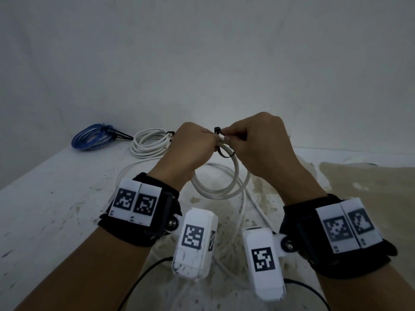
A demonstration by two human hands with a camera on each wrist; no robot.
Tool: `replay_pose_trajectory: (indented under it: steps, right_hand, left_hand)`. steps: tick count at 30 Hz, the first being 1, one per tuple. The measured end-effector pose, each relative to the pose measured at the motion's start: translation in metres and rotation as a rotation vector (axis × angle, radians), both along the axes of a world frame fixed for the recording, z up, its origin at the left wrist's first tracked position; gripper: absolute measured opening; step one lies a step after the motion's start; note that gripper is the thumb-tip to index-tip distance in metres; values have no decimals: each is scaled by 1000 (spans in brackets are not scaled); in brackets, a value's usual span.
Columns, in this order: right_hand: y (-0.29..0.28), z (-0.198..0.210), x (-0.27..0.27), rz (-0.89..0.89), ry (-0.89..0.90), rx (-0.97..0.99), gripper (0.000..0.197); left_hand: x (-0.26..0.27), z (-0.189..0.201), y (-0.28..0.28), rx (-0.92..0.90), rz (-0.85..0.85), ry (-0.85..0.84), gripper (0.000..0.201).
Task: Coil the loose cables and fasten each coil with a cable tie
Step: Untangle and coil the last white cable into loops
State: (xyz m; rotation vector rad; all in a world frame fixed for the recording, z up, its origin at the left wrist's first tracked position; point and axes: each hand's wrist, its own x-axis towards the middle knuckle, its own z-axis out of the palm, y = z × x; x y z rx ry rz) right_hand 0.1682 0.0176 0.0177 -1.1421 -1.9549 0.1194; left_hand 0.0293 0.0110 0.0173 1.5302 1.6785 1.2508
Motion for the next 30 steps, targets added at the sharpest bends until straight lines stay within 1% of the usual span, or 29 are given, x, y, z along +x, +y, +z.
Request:
replay_pose_trajectory:
  steps: [3,7,10,12,13,16,17,19,23,25,28,29,30]
  right_hand:
    - [-1,1,0,-19,-11,-5,13]
    - [-5,2,-2,-57,17,0,13]
    - [-4,2,-3,-116,20,3,13]
    - [-2,3,-3,-162,30,-25,7]
    - [-1,3,-2,-170,48,-49,8]
    - [0,2,1,-128,79,-138,27]
    - [1,2,1,-110,70,-158,28]
    - [2,2,2,-98,56,-161,22]
    - [3,1,4,-97,74,-152,11]
    - [3,0,3,-97,161,-192,3]
    - [4,-1,7,-145,336,-333,21]
    - [3,1,9,-134,378,-407,23]
    - [1,3,10,-99,441,-478,20]
  left_hand:
    - [1,-1,0,-6,-6,11,17]
    - [3,-2,-2,29,-33,67,20]
    - [4,-4,-4,97,-52,201,29]
    - [5,-5,-5,131,-67,301,34]
    - [7,-6,-5,141,-73,343,36]
    - [9,-6,-4,170,-107,438,35]
    - [9,-6,-4,178,-125,466,33]
    - [9,-6,-4,185,-156,510,30]
    - [6,-6,-3,166,-193,501,28]
    - [5,-5,-4,163,-221,466,29]
    - [4,-3,-7,153,-258,404,28]
    - [4,-3,-7,153,-266,385,28]
    - [5,-2,-8,148,-274,370,27]
